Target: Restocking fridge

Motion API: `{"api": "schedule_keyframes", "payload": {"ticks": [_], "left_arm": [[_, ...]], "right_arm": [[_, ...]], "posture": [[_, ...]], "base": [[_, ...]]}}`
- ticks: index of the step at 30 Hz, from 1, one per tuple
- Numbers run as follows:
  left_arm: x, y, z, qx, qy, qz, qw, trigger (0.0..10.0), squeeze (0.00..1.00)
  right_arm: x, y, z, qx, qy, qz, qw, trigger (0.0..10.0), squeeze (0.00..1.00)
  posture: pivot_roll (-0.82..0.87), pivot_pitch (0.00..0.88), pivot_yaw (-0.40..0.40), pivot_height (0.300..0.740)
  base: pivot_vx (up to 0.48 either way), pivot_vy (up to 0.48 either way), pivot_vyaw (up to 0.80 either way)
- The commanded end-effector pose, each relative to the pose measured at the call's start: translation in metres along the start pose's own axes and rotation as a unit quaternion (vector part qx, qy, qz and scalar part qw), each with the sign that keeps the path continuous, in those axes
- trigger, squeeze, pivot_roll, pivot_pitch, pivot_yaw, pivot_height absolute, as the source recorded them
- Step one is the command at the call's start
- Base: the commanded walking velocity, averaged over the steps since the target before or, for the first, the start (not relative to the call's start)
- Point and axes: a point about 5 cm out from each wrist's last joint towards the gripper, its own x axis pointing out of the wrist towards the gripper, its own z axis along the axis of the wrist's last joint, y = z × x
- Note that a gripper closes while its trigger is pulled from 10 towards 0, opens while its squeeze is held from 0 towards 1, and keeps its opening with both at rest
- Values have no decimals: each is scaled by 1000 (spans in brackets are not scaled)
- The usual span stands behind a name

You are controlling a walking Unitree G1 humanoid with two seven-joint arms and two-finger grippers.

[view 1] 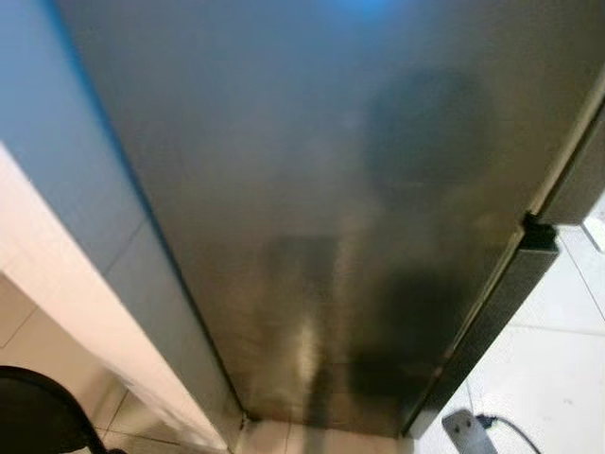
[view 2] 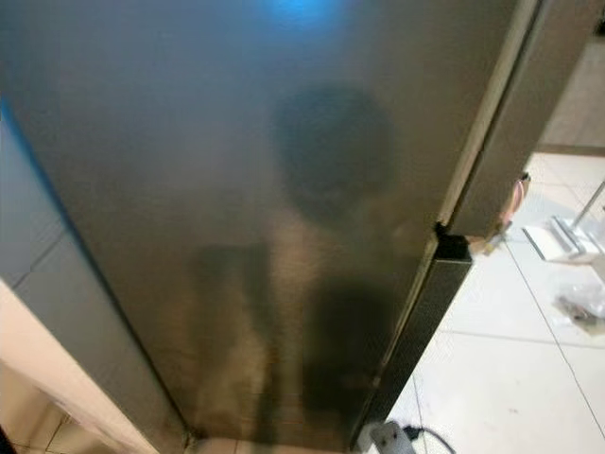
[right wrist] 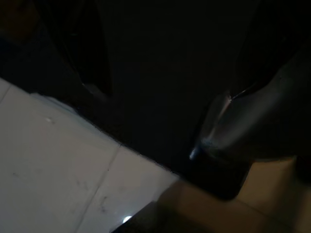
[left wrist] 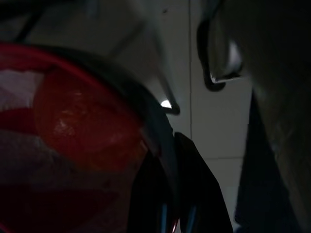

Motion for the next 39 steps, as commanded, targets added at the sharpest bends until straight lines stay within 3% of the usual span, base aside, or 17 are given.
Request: {"api": "schedule_keyframes", "payload": {"ticks": [1,14,34,39], "left_arm": [[1,-1,13,6,-23,-2,1000,10000,0],[0,0,13,6,-25,-2,1000,10000,0],[0,1,14,6,-28,-3,1000,10000,0],[0,1,14,6,-27,-2,1000,10000,0]], "right_arm": [[0,-3,-2,0,3,-2,1000,10000,0],[-1,-3,-4,-3,8,-3,1000,10000,0],[-1,-5,0,12,-3,-5,1000,10000,0],[0,-7,12,12,-31,-2,999,10000,0]], "posture": [[-34,0,0,740],[-33,0,-1,740],[-35,0,3,740],[-36,0,2,740]], "base": [[0,0,0],[0,0,0],[0,0,-799],[0,0,0]]}}
